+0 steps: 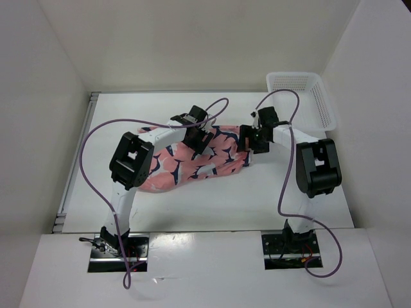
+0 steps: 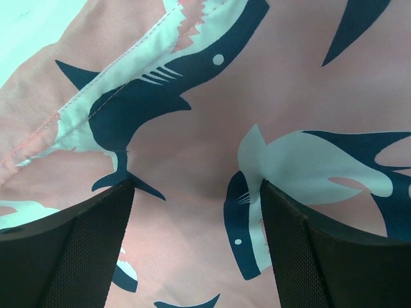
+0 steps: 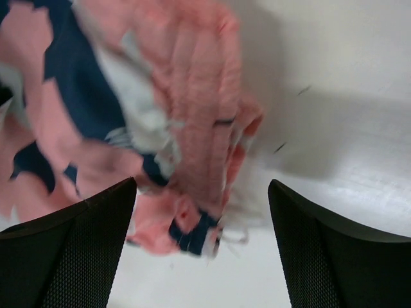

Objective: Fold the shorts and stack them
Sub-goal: Fold the shorts

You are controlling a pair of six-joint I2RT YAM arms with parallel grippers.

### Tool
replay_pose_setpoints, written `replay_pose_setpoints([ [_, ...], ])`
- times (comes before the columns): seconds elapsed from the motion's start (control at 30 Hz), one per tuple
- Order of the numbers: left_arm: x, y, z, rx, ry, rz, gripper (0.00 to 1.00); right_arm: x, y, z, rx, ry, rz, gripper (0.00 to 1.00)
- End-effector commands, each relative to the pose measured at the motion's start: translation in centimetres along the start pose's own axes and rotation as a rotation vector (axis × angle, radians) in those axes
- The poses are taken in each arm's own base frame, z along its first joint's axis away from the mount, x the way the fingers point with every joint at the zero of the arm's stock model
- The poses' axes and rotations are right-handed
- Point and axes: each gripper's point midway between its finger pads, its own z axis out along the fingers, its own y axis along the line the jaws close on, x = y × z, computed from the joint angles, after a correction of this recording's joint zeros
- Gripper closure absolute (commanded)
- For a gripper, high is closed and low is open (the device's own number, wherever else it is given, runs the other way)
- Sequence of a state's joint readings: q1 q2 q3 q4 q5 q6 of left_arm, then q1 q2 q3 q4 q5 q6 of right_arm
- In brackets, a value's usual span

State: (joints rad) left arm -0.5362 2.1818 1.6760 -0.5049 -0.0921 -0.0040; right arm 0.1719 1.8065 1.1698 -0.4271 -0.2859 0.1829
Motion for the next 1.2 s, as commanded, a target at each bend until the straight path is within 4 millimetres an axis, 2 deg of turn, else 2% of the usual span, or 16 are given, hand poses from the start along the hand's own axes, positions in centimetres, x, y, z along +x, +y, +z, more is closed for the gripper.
replay_pose_setpoints([
  [0.0, 2.9, -1.0, 2.5, -0.005, 0.088, 0.030, 0.13, -3.8, -0.4, 0.8, 0.058, -0.101, 0.000, 0.12],
  [0.1, 2.9, -1.0, 2.5, -0.005, 0.088, 0.030, 0.13, -3.2, 0.4, 1.8, 0.049, -0.081, -0.019, 0.12],
  [0.23, 2.9, -1.0, 2.5, -0.005, 0.088, 0.030, 0.13, -0.3, 0.7, 3.5, 0.104, -0.020, -0.032, 0.28],
  [0.33, 2.9, -1.0, 2.5, -0.005, 0.088, 0.030, 0.13, 0.9, 0.5, 3.9, 0.127, 0.001, -0.001, 0.47],
  [0.4, 2.9, -1.0, 2.5, -0.005, 0.088, 0.030, 0.13, 1.2, 0.5, 4.2, 0.130, 0.009, 0.024, 0.67],
  [0.43, 2.9, -1.0, 2.5, -0.005, 0.088, 0.030, 0.13, 1.2, 0.5, 4.2, 0.130, 0.009, 0.024, 0.81],
  [0.53, 2.9, -1.0, 2.5, -0.005, 0.088, 0.030, 0.13, 0.9, 0.1, 4.3, 0.152, 0.002, 0.012, 0.99],
  [0.63, 2.9, -0.9, 2.5, -0.014, 0.089, 0.031, 0.12, -0.5, -0.7, 3.9, 0.198, -0.033, -0.059, 1.00],
  [0.77, 0.7, -0.4, 0.1, -0.027, 0.030, 0.026, 0.09, -4.4, 0.1, 1.1, 0.207, -0.136, -0.184, 1.00],
  [0.8, 0.2, 0.0, -0.8, -0.018, 0.021, 0.013, 0.09, -5.2, 0.4, 0.5, 0.203, -0.158, -0.207, 1.00],
  [0.83, -1.6, -0.3, -3.0, 0.011, -0.036, 0.009, 0.07, -5.4, 0.4, -0.3, 0.208, -0.153, -0.261, 1.00],
  [0.87, -2.2, 0.3, -4.4, 0.021, -0.050, -0.004, 0.04, -6.2, 0.9, -1.5, 0.205, -0.177, -0.287, 1.00],
  [0.93, -4.4, 1.6, -8.3, 0.028, -0.142, -0.030, 0.00, -5.5, 1.1, -2.3, 0.191, -0.147, -0.347, 1.00],
  [1.03, -4.6, 3.9, -11.9, -0.014, -0.174, -0.064, 0.00, -4.5, 1.4, -3.5, 0.165, -0.112, -0.409, 1.00],
  [1.07, -4.2, 4.8, -12.4, -0.033, -0.161, -0.077, 0.00, -4.0, 1.2, -3.6, 0.166, -0.106, -0.409, 1.00],
  [1.17, 0.0, 8.0, -11.7, -0.095, -0.078, -0.136, 0.00, -3.8, 0.8, -4.7, 0.173, -0.106, -0.429, 1.00],
])
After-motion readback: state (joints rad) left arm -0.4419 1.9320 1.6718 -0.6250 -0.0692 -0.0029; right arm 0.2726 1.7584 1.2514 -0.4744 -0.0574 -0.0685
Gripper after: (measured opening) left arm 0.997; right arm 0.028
